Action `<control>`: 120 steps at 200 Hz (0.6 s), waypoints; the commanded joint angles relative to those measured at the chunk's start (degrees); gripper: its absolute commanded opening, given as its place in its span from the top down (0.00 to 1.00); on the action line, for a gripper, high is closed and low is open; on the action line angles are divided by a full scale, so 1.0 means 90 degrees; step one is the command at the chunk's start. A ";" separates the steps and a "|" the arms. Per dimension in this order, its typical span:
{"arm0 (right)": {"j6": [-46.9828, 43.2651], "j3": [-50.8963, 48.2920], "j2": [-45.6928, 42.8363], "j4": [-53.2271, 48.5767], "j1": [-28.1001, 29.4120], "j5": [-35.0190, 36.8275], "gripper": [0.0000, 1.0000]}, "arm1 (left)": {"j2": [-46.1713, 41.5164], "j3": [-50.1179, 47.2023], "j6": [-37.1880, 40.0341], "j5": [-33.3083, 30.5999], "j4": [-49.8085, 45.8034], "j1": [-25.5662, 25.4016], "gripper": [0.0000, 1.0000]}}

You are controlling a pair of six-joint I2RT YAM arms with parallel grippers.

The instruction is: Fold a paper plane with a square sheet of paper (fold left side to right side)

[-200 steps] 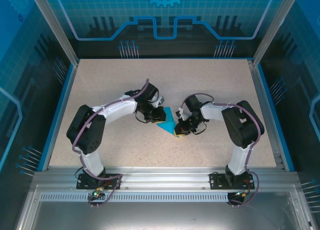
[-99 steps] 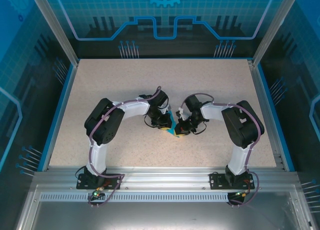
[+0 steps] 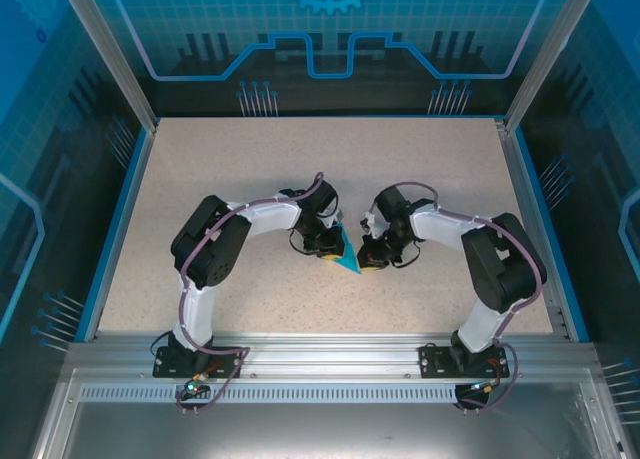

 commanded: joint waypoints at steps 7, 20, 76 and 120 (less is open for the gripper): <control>0.0779 0.0145 0.0105 0.0407 0.0267 -0.0243 0.97 | 0.0146 -0.0184 -0.0069 -0.0343 -0.0159 0.0023 0.86; 0.0988 0.0170 0.0304 0.0618 0.0387 -0.0268 0.98 | 0.0159 -0.0178 -0.0086 -0.0329 -0.0155 0.0025 0.86; 0.1362 0.0321 0.0711 0.0933 0.0587 -0.0029 0.98 | 0.0205 -0.0123 -0.0079 -0.0348 -0.0169 0.0025 0.86; 0.1546 0.0209 0.0519 0.1156 0.0549 0.0000 0.98 | 0.0216 -0.0114 -0.0069 -0.0397 -0.0199 0.0024 0.87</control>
